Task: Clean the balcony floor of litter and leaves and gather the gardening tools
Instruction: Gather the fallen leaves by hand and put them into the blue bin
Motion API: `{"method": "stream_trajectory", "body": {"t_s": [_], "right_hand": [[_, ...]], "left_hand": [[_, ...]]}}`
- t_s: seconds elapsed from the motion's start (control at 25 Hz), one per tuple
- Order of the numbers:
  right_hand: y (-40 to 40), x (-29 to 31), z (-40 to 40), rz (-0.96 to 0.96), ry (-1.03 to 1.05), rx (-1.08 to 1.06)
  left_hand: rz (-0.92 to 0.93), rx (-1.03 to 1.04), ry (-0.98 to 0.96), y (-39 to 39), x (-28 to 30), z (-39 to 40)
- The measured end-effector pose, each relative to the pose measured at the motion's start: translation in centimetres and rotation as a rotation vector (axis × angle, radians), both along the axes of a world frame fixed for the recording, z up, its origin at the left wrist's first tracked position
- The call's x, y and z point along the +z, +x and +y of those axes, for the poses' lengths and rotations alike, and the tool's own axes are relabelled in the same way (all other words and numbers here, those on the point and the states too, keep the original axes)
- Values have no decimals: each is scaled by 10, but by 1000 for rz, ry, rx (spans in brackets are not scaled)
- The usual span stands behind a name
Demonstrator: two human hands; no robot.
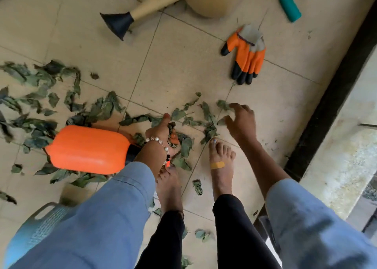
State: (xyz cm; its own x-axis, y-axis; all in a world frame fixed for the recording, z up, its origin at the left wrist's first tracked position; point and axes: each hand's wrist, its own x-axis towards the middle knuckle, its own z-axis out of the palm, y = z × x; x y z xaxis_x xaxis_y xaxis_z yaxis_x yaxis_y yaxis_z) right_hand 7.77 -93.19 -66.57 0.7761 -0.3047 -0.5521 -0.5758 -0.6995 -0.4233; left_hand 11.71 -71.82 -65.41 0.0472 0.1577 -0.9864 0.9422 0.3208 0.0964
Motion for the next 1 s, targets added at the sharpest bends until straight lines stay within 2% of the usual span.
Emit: {"method": "stream_trajectory", "body": {"t_s": [0.04, 0.12, 0.24, 0.36, 0.44, 0.48, 0.56, 0.64, 0.72, 0.8, 0.88, 0.92, 1.0], "right_hand": [[-4, -15, -7, 88, -145, 82], [-13, -38, -7, 197, -217, 290], [-21, -59, 11, 58, -315, 412], [-19, -60, 12, -82, -330, 273], [-8, -49, 13, -133, -153, -24], [-3, -43, 16, -182, -43, -109], [5, -35, 34, -223, 49, 21], [1, -40, 56, -104, 5, 290], [-2, -49, 70, 9, -95, 439], [1, -56, 72, 37, -173, 452], [8, -55, 73, -28, -256, 519], [12, -54, 71, -45, -246, 469], [27, -42, 71, -80, -153, 183]], "left_hand": [[3, 7, 7, 0, -3, 3], [16, 31, 8, 0, -12, 11], [37, 65, -39, 1, -23, 23], [39, 28, -63, -3, -22, 28], [47, 7, -63, -5, -24, 38], [56, 23, -61, -5, -25, 41], [59, -19, -35, -9, -24, 44], [46, -118, 6, -9, -28, 46], [37, -121, -3, -8, -32, 49], [41, -71, -47, -13, -37, 54], [14, -17, -41, -8, -39, 62], [2, -3, -18, -7, -39, 66], [-37, -50, 38, -11, -42, 76]]}}
